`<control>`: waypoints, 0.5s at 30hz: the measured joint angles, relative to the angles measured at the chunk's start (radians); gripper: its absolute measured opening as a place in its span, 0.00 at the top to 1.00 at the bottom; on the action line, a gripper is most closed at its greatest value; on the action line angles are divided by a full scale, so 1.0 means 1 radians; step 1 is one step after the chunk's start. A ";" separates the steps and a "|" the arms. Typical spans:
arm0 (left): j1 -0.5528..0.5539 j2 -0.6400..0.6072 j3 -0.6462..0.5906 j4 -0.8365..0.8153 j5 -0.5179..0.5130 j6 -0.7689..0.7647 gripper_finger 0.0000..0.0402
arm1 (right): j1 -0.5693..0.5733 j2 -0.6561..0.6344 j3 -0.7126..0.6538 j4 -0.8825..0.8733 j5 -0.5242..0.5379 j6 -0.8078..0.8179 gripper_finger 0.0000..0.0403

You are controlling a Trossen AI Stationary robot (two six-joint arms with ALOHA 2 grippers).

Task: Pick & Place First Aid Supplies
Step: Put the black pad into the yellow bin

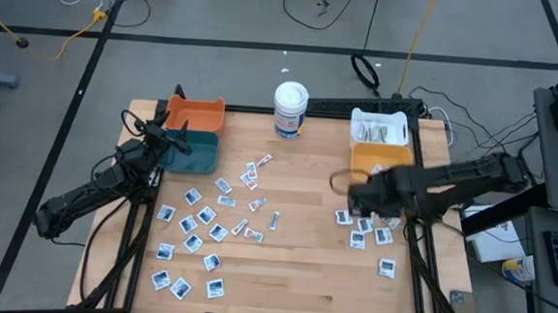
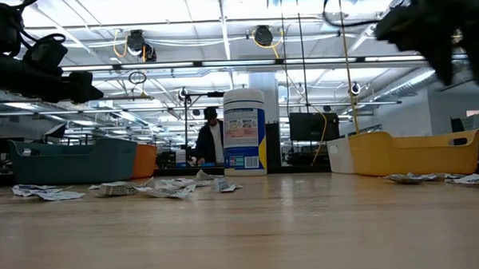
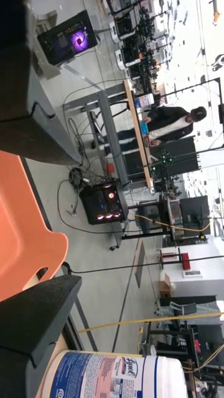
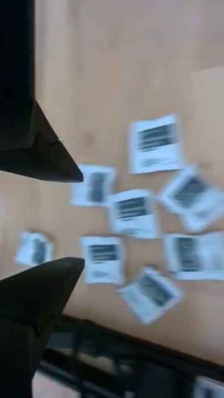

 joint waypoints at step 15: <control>0.000 0.000 0.000 0.000 0.000 0.000 0.23 | 0.522 0.065 0.000 0.098 -0.031 0.437 0.50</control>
